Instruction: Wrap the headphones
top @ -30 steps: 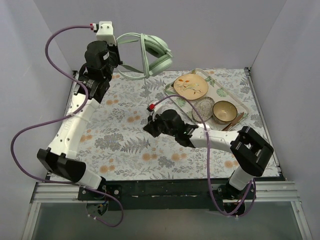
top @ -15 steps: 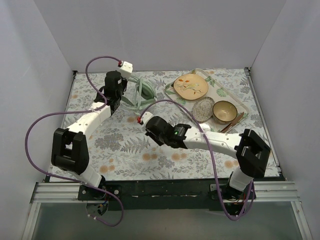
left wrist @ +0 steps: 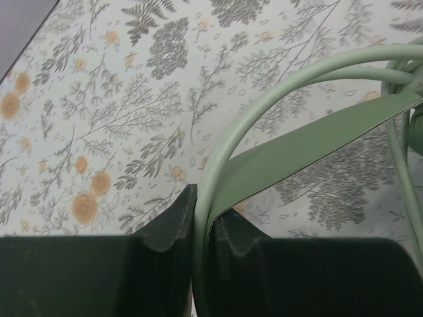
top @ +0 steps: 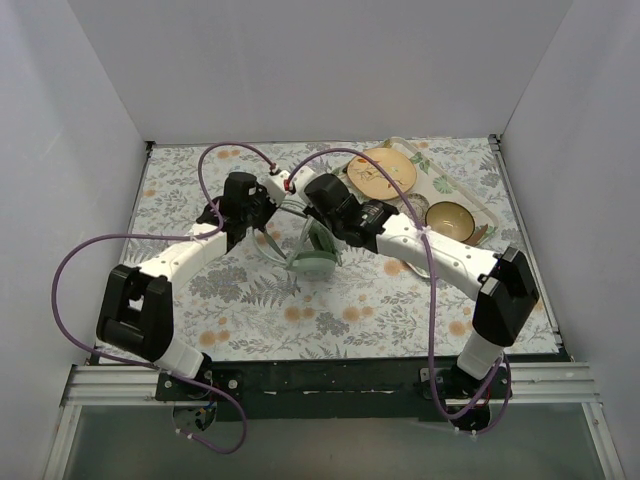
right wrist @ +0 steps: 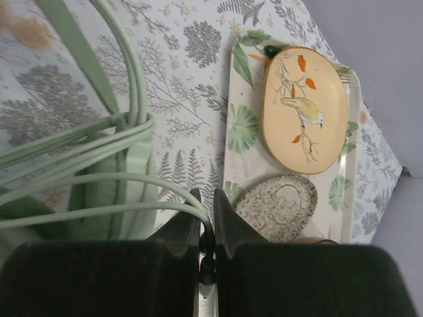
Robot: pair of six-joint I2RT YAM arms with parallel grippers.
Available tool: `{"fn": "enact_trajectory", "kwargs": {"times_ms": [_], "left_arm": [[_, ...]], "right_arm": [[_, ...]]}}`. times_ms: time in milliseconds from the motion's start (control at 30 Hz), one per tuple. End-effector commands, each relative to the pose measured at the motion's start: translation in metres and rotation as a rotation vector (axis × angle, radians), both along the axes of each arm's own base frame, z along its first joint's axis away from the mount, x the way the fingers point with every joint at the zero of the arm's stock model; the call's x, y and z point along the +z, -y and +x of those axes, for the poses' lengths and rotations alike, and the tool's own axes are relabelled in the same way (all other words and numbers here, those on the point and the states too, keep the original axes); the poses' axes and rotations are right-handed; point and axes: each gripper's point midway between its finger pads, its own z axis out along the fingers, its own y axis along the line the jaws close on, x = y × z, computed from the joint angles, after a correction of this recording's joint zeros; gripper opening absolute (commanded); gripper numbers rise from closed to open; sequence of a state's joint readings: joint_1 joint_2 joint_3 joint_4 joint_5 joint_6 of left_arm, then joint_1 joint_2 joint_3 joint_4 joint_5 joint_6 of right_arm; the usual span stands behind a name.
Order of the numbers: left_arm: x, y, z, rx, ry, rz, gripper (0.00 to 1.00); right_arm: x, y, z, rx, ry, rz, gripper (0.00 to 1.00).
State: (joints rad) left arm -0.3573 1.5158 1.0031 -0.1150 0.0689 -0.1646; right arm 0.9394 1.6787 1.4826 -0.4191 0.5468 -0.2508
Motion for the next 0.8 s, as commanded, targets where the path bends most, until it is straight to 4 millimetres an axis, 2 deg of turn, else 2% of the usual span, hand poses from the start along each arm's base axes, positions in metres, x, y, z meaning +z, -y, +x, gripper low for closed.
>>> {"fn": "enact_trajectory", "kwargs": {"times_ms": [0,33,100,133,167,200,233,300,333,400,433,467,500,533,567,667,767], "left_arm": [[0.034,0.028,-0.031,-0.154,-0.019,-0.102,0.00],[0.032,0.030,-0.039,-0.161,-0.059,-0.119,0.00],[0.044,0.042,-0.054,-0.207,-0.097,-0.197,0.00],[0.048,0.045,-0.058,-0.219,-0.106,-0.220,0.00],[0.054,0.052,-0.065,-0.252,-0.118,-0.256,0.00],[0.058,0.054,-0.071,-0.258,-0.136,-0.281,0.00],[0.065,0.059,-0.073,-0.261,-0.150,-0.317,0.00],[0.073,0.067,-0.083,-0.295,-0.196,-0.366,0.00],[0.082,0.070,-0.084,-0.291,-0.205,-0.397,0.00],[0.089,0.072,-0.087,-0.290,-0.218,-0.421,0.00],[0.095,0.072,-0.086,-0.283,-0.212,-0.431,0.00],[0.103,0.073,-0.085,-0.272,-0.202,-0.446,0.00],[0.105,0.072,-0.084,-0.264,-0.206,-0.449,0.00],[0.108,0.071,-0.083,-0.251,-0.203,-0.449,0.00],[0.115,0.071,-0.081,-0.241,-0.197,-0.455,0.00],[0.117,0.071,-0.079,-0.227,-0.210,-0.452,0.00],[0.119,0.068,-0.080,-0.208,-0.221,-0.441,0.00]], "right_arm": [[0.040,0.035,0.049,-0.088,0.151,-0.043,0.01],[0.037,0.032,0.051,-0.063,0.136,-0.021,0.01],[0.036,0.038,0.057,-0.052,0.122,0.025,0.01],[0.032,0.032,0.056,-0.009,0.099,0.064,0.01],[0.038,0.036,0.055,0.006,0.105,0.101,0.01],[0.045,0.032,0.057,0.031,0.125,0.150,0.01],[0.031,0.023,0.048,0.099,0.081,0.183,0.01],[0.039,0.021,0.043,0.149,0.093,0.251,0.01],[0.029,0.019,0.037,0.182,0.067,0.267,0.01],[0.027,0.026,0.036,0.176,0.053,0.311,0.01],[0.028,0.022,0.034,0.211,0.044,0.353,0.01],[0.019,0.033,0.034,0.182,0.020,0.382,0.01],[0.016,0.031,0.030,0.212,-0.005,0.414,0.01],[0.022,0.022,0.026,0.279,0.005,0.474,0.01],[0.017,0.024,0.022,0.292,-0.011,0.496,0.02],[0.016,0.013,0.011,0.373,-0.022,0.541,0.16],[0.012,0.007,0.006,0.416,-0.040,0.556,0.20]]}}
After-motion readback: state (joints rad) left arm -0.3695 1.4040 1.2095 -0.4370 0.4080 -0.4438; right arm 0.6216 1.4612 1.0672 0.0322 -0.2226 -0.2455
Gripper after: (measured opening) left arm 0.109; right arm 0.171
